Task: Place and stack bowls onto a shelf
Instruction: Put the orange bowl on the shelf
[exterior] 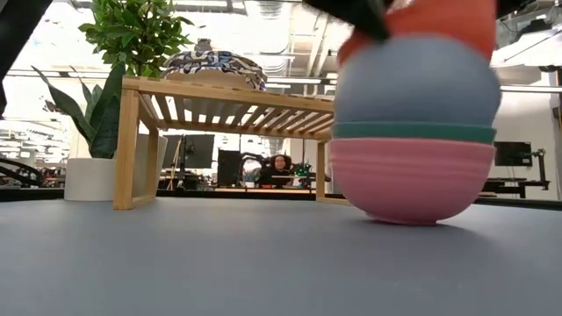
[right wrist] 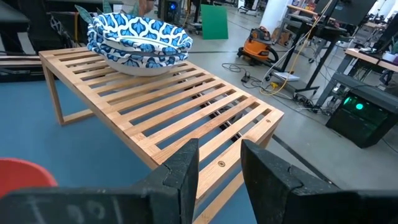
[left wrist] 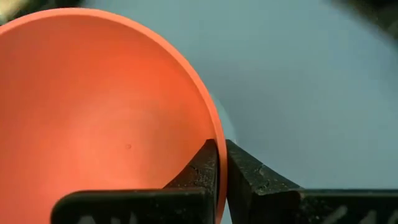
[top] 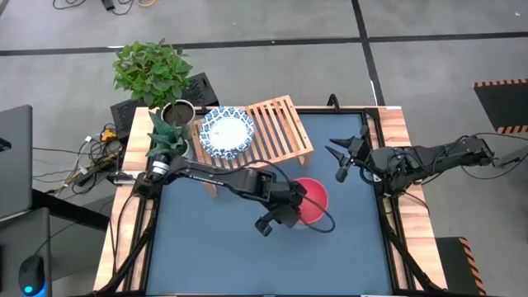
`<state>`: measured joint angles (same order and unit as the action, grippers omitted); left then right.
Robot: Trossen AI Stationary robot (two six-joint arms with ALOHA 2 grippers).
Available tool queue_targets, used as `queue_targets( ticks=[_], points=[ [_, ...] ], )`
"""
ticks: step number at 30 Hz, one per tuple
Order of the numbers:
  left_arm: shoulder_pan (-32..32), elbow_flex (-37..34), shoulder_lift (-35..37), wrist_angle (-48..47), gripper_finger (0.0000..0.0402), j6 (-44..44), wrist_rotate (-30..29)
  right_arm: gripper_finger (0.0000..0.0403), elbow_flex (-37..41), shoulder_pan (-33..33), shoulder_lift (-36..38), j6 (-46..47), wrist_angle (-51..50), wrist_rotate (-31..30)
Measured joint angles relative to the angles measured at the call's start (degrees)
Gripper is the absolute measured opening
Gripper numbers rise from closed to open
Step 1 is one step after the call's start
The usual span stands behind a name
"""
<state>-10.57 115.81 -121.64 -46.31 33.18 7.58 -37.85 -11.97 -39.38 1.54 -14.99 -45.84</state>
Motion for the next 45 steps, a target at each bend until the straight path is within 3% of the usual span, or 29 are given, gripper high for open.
queue_targets(
  ticks=[3,9,14,23,28,31,41,45],
  points=[
    [-0.34,3.64,0.15,-0.98,0.0000,-1.78,0.66,0.0145,0.00,0.00,0.00,0.00,0.01,0.00],
    [-0.78,12.16,0.21,-6.53,0.0000,-4.34,-4.24,0.0145,0.00,0.00,0.02,0.02,-0.01,-0.40],
    [-0.76,12.19,0.20,-7.17,0.0000,-4.57,-5.34,0.0145,0.00,0.00,0.02,0.00,-0.02,-0.44],
    [-0.72,10.86,1.10,-8.11,0.0000,-2.62,-21.57,0.0145,0.00,0.00,0.02,0.31,-2.13,-0.51],
    [0.46,10.86,3.34,-7.74,0.0000,-2.81,-36.12,0.0145,0.00,0.07,0.02,1.49,-3.72,-0.79],
    [3.07,10.86,4.66,-8.07,0.0000,-2.86,-39.83,0.0145,0.00,0.07,0.02,1.69,-4.36,-0.80],
    [18.92,12.02,7.51,-11.42,0.0000,-5.84,-27.29,0.0145,0.00,0.07,0.02,3.17,-6.90,-0.79],
    [24.34,12.67,7.41,-11.52,0.0000,-8.29,-14.74,0.0145,0.00,0.31,0.03,3.15,-7.37,-0.77]
  ],
)
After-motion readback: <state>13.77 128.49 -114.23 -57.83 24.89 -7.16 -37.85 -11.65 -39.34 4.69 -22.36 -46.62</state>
